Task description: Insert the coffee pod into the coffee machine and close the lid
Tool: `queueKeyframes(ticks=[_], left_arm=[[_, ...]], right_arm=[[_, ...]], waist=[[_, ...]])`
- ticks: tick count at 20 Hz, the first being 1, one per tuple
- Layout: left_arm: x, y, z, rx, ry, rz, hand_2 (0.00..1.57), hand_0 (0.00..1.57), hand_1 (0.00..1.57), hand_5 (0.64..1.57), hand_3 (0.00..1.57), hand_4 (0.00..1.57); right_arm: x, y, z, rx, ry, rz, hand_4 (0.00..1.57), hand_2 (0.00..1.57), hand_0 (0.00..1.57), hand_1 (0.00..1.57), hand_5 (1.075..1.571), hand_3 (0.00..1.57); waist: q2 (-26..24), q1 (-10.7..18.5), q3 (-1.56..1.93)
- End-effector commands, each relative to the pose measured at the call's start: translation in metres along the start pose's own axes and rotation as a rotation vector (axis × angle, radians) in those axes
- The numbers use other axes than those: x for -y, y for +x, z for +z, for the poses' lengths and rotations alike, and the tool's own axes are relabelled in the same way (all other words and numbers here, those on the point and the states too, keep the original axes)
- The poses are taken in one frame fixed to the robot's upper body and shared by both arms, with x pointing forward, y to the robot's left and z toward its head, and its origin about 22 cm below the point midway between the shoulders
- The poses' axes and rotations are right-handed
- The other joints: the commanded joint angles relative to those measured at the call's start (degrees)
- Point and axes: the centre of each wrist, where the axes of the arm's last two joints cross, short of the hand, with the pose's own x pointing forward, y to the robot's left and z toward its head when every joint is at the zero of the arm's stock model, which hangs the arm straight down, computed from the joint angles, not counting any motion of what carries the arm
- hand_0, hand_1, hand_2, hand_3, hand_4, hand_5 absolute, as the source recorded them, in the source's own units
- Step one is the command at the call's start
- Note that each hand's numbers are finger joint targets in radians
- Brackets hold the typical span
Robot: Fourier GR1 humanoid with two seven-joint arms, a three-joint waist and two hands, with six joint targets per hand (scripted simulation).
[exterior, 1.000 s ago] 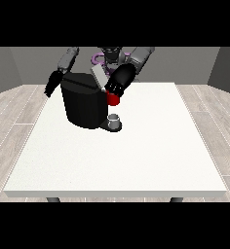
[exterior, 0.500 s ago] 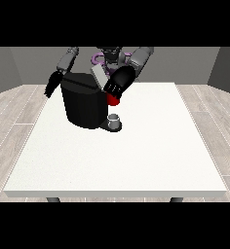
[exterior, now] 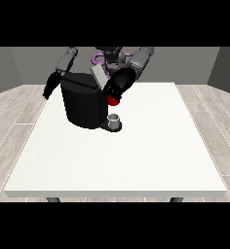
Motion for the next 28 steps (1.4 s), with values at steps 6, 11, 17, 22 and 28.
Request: queueKeyframes(ticks=[6, 11, 17, 22, 28], left_arm=[[0.011, -0.007, 0.005, 0.018, 0.046, -0.107, 0.78, 0.51, 0.51, 1.571, 0.60, 0.00], [-0.015, -0.013, 0.008, -0.033, 0.050, -0.106, 0.59, 0.00, 0.00, 1.571, 0.46, 0.00], [0.006, -0.018, 0.008, -0.045, 0.045, -0.090, 0.43, 0.00, 0.00, 1.571, 0.33, 0.00], [0.045, -0.002, 0.002, -0.027, -0.068, -0.022, 0.00, 0.00, 0.00, 1.571, 0.15, 0.00], [0.136, -0.007, 0.020, -0.039, -0.245, 0.097, 0.08, 0.00, 0.00, 1.571, 0.00, 0.00]], right_arm=[[-0.002, -0.002, 0.000, 0.001, -0.031, -0.001, 0.21, 0.00, 0.00, 0.00, 1.571, 0.00], [-0.010, 0.004, 0.000, -0.013, -0.028, 0.024, 0.12, 0.00, 0.00, 0.00, 1.571, 0.00], [-0.005, 0.009, 0.000, 0.011, 0.012, 0.003, 0.13, 0.00, 0.00, 0.00, 1.571, 0.00], [0.017, -0.047, 0.016, -0.119, -0.056, 0.005, 0.00, 0.00, 0.00, 0.00, 1.571, 0.00], [-0.001, -0.095, 0.068, -0.280, -0.046, -0.003, 0.00, 0.00, 0.00, 0.00, 1.571, 0.00]], waist=[[0.7, 1.4, -0.08], [0.4, 0.3, -0.08], [0.1, -0.8, -0.09], [-6.3, 5.7, -0.05], [-17.0, 10.2, -0.07]])
